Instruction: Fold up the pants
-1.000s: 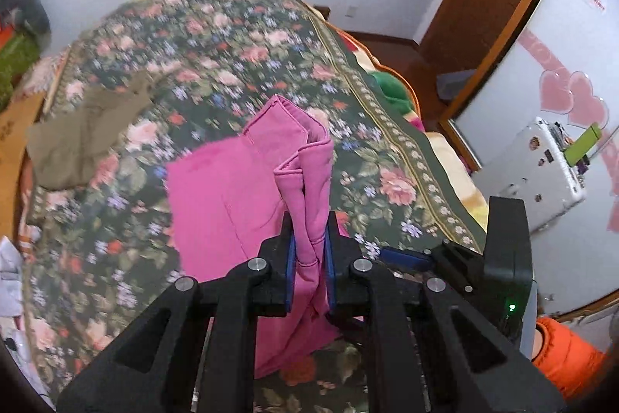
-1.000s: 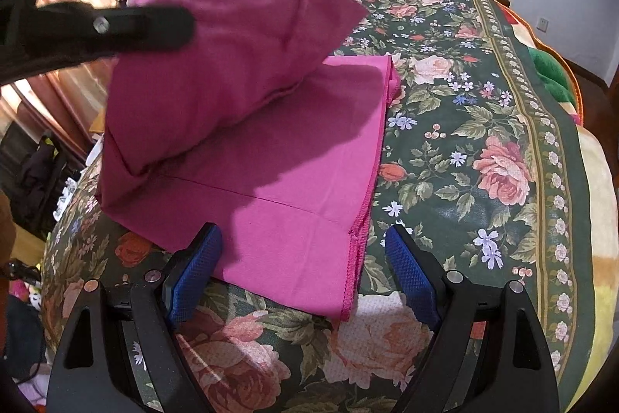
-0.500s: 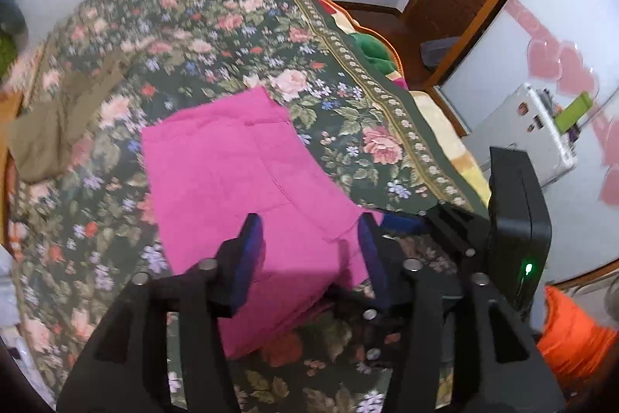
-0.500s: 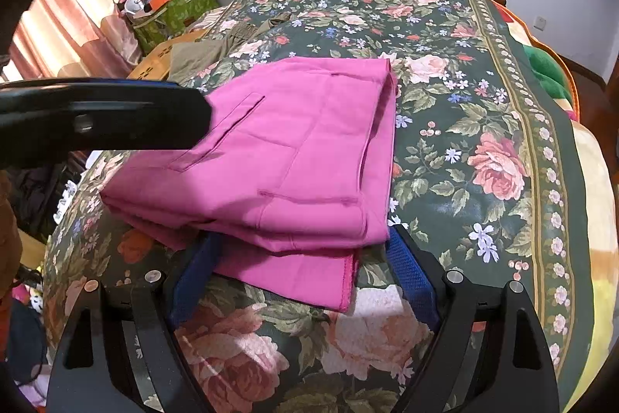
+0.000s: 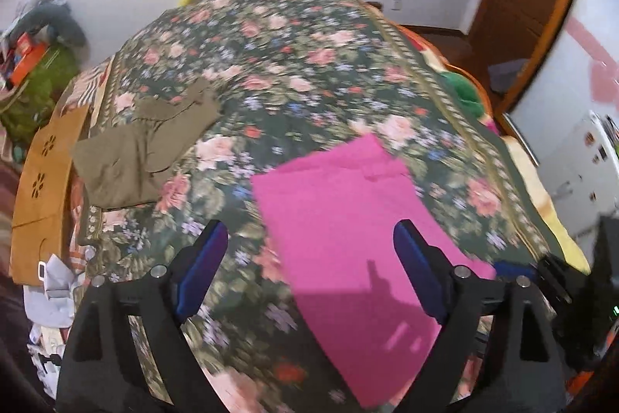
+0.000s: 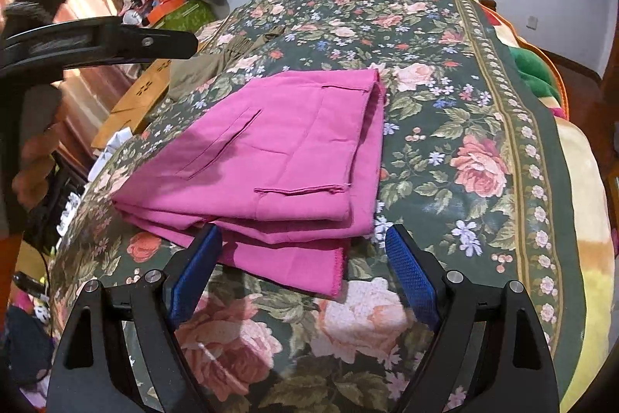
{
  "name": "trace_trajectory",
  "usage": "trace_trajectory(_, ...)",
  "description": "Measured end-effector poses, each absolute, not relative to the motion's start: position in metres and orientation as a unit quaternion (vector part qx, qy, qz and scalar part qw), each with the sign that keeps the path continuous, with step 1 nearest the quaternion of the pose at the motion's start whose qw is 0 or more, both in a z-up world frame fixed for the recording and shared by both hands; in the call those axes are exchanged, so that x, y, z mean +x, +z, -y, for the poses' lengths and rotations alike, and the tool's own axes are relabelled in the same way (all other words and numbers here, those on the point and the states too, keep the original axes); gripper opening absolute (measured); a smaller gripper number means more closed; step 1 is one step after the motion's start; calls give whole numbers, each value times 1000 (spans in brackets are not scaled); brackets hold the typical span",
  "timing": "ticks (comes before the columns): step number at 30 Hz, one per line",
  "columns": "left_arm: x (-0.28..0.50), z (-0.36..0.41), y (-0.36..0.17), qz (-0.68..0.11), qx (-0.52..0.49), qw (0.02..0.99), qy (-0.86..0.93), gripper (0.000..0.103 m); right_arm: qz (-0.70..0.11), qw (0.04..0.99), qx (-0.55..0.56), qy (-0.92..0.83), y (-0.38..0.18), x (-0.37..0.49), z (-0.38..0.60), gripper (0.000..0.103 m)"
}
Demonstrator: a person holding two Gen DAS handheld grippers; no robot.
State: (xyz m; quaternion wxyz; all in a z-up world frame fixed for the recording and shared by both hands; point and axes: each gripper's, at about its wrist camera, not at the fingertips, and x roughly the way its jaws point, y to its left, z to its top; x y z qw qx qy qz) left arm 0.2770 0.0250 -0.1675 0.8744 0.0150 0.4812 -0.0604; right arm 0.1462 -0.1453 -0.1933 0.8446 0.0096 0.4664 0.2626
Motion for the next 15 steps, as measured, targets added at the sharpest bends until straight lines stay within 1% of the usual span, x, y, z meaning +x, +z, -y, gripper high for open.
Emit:
trace_trajectory(10,359,-51,-215,-533,2,846,-14,88,-475,847,33,236,-198,160,169,84)
trace_trajectory(15,390,-41,-253,-566,31,823,-7,88,-479,847,39,226,-200,163,179,84)
